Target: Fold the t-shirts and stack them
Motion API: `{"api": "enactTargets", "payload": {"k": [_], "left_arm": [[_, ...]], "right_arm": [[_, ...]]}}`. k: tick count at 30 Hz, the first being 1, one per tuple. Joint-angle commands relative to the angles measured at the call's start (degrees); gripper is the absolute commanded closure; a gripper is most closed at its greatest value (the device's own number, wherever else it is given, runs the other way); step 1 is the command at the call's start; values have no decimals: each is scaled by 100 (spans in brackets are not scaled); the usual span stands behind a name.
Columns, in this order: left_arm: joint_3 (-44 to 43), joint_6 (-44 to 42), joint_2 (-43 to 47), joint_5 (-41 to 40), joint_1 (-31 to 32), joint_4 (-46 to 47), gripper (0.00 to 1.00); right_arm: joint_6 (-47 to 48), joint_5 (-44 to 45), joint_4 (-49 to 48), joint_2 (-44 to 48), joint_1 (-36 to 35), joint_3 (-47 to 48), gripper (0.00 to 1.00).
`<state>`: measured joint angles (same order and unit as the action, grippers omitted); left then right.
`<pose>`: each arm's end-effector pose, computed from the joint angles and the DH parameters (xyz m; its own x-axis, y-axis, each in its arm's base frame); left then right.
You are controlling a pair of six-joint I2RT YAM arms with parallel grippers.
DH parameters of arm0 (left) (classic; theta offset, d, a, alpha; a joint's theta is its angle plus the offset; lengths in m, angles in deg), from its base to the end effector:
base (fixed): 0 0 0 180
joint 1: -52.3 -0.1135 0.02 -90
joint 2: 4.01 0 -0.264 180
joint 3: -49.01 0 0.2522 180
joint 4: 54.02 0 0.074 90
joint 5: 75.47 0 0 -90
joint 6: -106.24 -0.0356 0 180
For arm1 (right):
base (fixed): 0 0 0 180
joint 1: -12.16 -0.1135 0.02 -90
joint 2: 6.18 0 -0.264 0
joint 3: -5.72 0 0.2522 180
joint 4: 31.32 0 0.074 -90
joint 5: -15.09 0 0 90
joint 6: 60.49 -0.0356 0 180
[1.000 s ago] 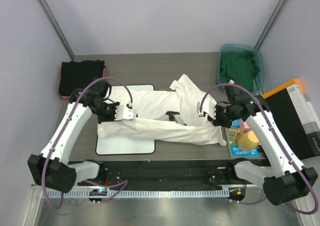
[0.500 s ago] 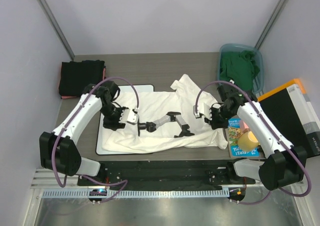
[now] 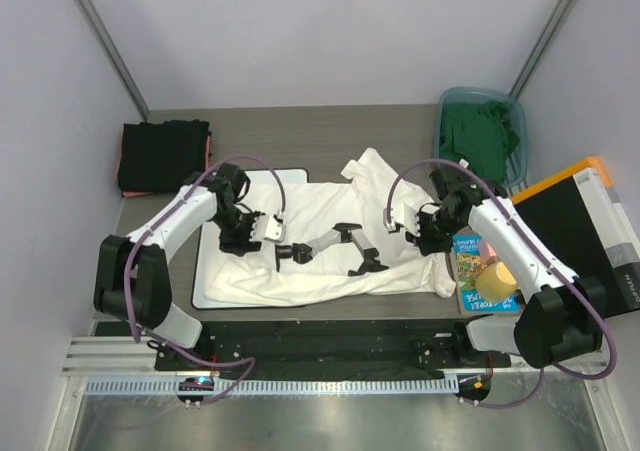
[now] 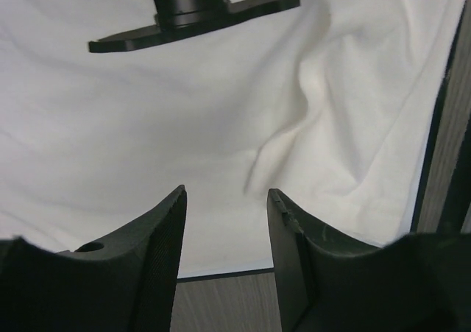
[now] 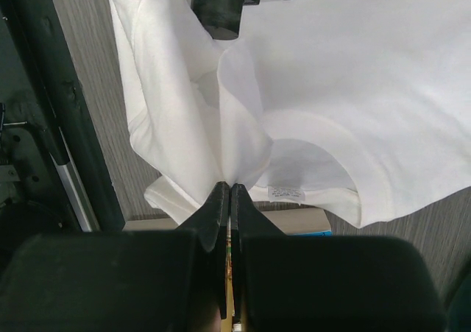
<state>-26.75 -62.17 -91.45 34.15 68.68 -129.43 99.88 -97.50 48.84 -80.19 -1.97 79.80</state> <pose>0.2467 -0.0850 0.2188 0.0837 0.9372 -0.3387 0.9953 -0.0953 -0.0176 0.2079 0.0664 0.2623 -0.0482 -0.9089 -0.4142 -0.9970 0.0689 -0.0350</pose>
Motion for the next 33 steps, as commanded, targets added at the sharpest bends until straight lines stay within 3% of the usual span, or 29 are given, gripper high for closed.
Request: {"api": "enactTargets", "payload": {"k": [1, 10, 19, 33], "left_arm": [[-506, 37, -308, 341, 14, 373, 52], [-638, -728, -923, 421, 93, -172, 59], [-1130, -895, -1249, 324, 102, -980, 64], [-331, -1098, -889, 367, 102, -1316, 63]], "right_arm": [[-58, 0, -214, 28, 16, 191, 99], [-190, 27, -364, 37, 7, 209, 99], [-252, 167, -399, 28, 7, 253, 99], [-331, 238, -513, -201, 7, 420, 99]]}}
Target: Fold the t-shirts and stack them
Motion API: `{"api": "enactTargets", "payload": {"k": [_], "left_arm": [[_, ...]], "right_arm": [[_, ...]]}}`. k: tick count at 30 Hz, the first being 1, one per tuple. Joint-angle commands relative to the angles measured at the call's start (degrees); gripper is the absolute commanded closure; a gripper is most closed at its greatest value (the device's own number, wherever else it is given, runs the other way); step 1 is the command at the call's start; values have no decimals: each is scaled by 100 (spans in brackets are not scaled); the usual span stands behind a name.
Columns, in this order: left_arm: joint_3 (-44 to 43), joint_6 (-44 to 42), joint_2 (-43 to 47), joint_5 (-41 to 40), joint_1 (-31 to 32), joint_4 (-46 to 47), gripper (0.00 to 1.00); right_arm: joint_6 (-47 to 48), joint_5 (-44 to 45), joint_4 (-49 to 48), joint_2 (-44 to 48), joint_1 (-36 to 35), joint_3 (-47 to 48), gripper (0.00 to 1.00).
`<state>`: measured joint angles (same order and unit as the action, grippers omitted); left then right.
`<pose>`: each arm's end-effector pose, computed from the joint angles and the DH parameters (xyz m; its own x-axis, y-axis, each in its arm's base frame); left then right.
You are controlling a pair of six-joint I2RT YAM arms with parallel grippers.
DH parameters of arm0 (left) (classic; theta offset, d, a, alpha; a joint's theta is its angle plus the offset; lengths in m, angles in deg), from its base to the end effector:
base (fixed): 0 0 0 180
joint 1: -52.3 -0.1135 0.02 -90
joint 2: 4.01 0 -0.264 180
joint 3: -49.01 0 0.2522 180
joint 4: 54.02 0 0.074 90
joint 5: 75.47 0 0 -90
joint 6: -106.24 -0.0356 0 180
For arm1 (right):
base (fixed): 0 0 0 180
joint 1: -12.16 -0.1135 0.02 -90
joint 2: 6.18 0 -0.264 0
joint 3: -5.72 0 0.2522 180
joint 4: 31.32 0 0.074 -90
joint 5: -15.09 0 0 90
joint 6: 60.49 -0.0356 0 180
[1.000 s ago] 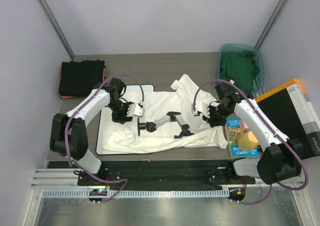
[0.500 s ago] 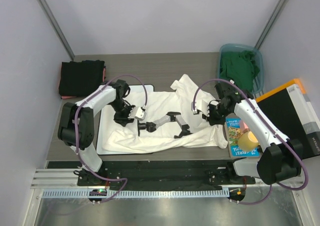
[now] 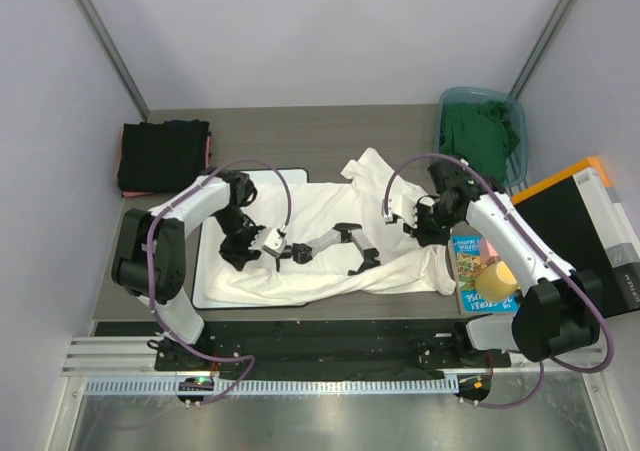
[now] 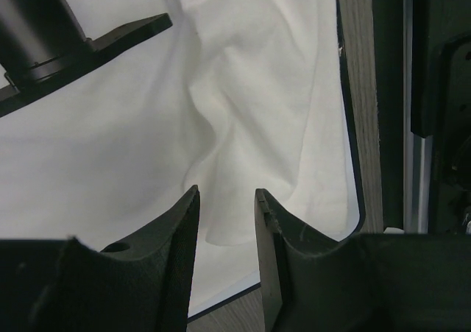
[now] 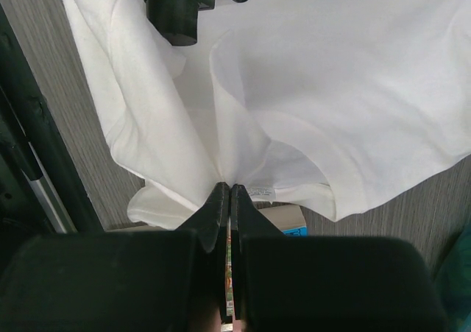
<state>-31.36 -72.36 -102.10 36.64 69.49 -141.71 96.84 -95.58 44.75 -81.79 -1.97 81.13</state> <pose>0.2530 -0.0923 0.1950 0.1557 0.9213 -0.3563 0.9251 -0.2625 -0.2745 0.2220 0.0688 0.2641 -0.0774 -0.9098 -0.4079 -0.9886 0.1230 -0.0868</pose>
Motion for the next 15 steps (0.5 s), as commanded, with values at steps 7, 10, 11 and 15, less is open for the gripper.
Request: {"api": "enactTargets", "payload": {"k": [7, 10, 11, 15], "left_arm": [[263, 185, 9, 145, 21, 572, 63], [132, 229, -88, 127, 21, 678, 63], [87, 246, -140, 136, 12, 670, 63], [-115, 194, -272, 250, 21, 485, 63]], "right_arm": [[-159, -34, -104, -199, 7, 568, 99], [-141, 19, -87, -191, -2, 594, 99], [-133, 27, -87, -208, -2, 594, 99], [-115, 28, -78, -234, 7, 620, 99]]}}
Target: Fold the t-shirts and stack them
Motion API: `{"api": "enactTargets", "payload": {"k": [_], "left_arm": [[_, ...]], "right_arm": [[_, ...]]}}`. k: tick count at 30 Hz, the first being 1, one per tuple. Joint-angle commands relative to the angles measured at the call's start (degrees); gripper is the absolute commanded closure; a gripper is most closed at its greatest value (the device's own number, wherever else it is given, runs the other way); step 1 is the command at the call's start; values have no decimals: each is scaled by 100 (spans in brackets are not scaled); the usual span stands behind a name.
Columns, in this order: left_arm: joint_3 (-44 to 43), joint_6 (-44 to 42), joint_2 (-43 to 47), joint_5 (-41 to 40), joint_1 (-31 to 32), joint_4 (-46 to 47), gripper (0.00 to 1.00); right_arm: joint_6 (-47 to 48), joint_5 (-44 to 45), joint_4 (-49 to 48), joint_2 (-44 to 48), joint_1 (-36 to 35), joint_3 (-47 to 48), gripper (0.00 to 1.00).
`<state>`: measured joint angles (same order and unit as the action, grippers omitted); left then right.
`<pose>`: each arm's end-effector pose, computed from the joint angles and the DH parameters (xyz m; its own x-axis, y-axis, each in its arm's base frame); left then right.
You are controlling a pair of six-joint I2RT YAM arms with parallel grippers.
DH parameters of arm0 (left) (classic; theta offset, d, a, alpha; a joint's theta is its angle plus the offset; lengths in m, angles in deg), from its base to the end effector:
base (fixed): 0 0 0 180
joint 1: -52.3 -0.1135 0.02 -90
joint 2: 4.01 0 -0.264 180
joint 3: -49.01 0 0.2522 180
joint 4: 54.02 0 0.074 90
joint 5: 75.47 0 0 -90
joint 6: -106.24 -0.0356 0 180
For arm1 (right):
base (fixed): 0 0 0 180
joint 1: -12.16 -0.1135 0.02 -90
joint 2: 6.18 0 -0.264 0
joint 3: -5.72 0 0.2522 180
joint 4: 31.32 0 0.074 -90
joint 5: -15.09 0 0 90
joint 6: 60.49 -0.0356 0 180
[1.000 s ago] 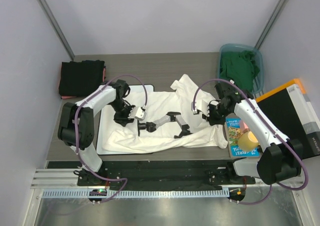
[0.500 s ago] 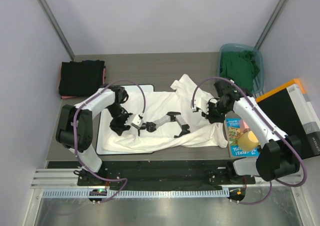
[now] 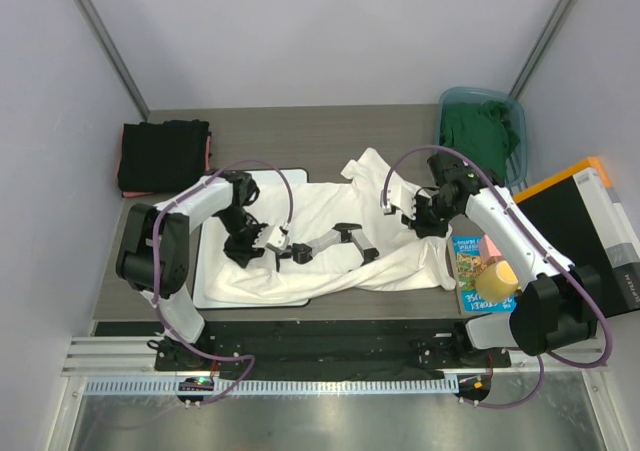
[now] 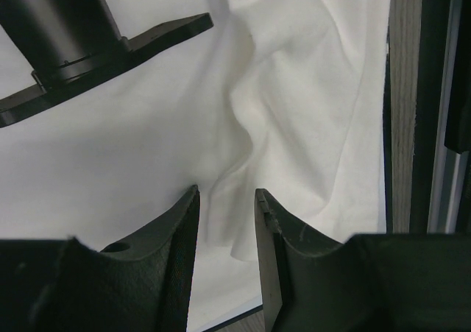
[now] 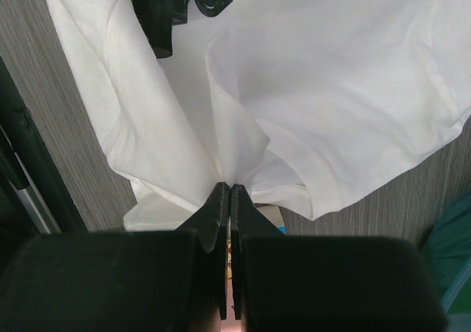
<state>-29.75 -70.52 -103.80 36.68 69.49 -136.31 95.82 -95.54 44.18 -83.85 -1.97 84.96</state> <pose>0.2594 -0.0943 0.1791 0.1379 0.9253 -0.3533 0.9389 -0.2357 -0.2508 0.2349 0.0721 0.2752 -0.0786 -0.9035 -0.4213 -0.9831 0.1403 -0.1175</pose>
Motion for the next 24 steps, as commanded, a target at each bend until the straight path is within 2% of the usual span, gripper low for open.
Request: {"api": "enactTargets", "payload": {"k": [1, 7, 15, 18, 19, 24], "left_arm": [[-295, 1, -120, 254, 21, -90, 63], [-181, -139, -304, 281, 118, -248, 64], [-49, -148, -454, 272, 188, -196, 70], [48, -25, -480, 272, 232, -29, 85], [57, 45, -480, 263, 258, 24, 100], [-144, 379, -349, -105, 250, -2, 100]], "right_arm": [[-3, 23, -21, -38, 7, 247, 99], [-65, 58, -56, -47, 7, 282, 99], [-74, 102, -65, -82, 7, 405, 99], [-118, 76, -65, -126, -2, 493, 99], [-118, 76, -65, -126, 7, 510, 99], [-30, 225, -65, -100, 7, 546, 99]]}}
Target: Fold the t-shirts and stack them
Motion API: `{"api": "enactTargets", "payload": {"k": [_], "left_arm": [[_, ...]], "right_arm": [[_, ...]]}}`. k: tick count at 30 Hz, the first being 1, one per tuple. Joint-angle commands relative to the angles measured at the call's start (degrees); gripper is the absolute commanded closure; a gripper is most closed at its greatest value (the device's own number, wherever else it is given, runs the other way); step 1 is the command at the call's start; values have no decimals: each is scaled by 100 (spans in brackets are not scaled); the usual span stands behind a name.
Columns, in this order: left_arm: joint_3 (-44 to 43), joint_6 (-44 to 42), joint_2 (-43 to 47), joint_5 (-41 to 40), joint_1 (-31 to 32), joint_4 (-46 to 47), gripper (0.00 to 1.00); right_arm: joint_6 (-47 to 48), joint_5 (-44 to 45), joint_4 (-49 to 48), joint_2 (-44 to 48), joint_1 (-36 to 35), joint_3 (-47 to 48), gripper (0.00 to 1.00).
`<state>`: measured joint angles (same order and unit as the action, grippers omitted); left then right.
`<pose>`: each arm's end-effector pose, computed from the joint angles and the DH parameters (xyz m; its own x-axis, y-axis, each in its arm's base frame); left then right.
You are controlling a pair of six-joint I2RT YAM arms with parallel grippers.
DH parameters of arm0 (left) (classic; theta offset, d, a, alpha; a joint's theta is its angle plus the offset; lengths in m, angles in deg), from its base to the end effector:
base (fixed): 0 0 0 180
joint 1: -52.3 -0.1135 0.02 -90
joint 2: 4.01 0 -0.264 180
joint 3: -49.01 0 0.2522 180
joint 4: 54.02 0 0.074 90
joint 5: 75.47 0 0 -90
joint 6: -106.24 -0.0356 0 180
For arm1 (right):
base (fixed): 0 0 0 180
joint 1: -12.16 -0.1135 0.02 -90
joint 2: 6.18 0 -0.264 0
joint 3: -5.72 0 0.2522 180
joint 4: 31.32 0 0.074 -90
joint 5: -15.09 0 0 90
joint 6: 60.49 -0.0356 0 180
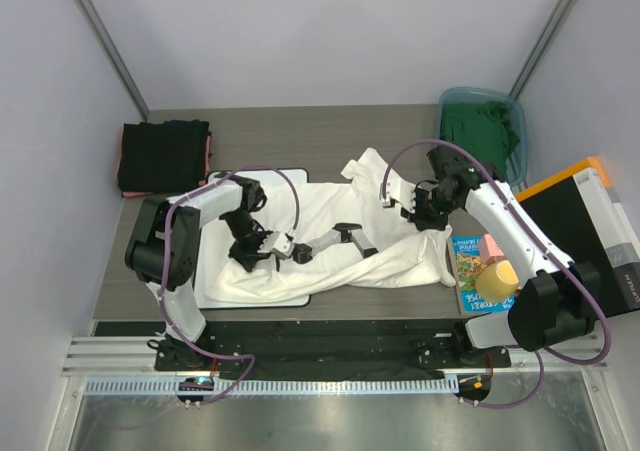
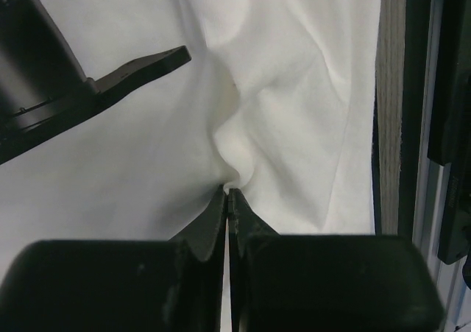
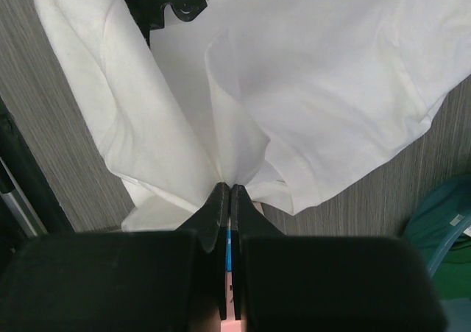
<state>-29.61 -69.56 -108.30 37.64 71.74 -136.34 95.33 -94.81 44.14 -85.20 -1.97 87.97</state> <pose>0.2589 -0.1062 0.1586 0.1256 0.9284 -0.3497 0.9085 -0.2492 -0.3354 0.2437 0.0738 0.2845 -0.0770 -0.9039 -0.4207 -0.9777 0.1510 -0.1457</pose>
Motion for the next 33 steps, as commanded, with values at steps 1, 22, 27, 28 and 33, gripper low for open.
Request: {"api": "enactTargets", "payload": {"k": [1, 22, 27, 28, 33], "left_arm": [[-254, 327, 145, -298, 16, -87, 100], [-2074, 1153, 1394, -3356, -731, 3021, 100], [-2233, 1206, 1376, -3901, -766, 4819, 100], [-2207, 1206, 1385, -3963, -766, 5208, 100], [-2496, 1022, 1253, -4157, -775, 7036, 100]], "right_arm": [[44, 179, -61, 45, 7, 253, 99], [-851, 2498, -5503, 186, 33, -2, 99], [-1054, 2947, -6712, 63, 42, 358, 99], [-1080, 3000, -7036, 36, 51, 480, 99], [-1308, 3247, -7742, -43, 59, 946, 99]]}}
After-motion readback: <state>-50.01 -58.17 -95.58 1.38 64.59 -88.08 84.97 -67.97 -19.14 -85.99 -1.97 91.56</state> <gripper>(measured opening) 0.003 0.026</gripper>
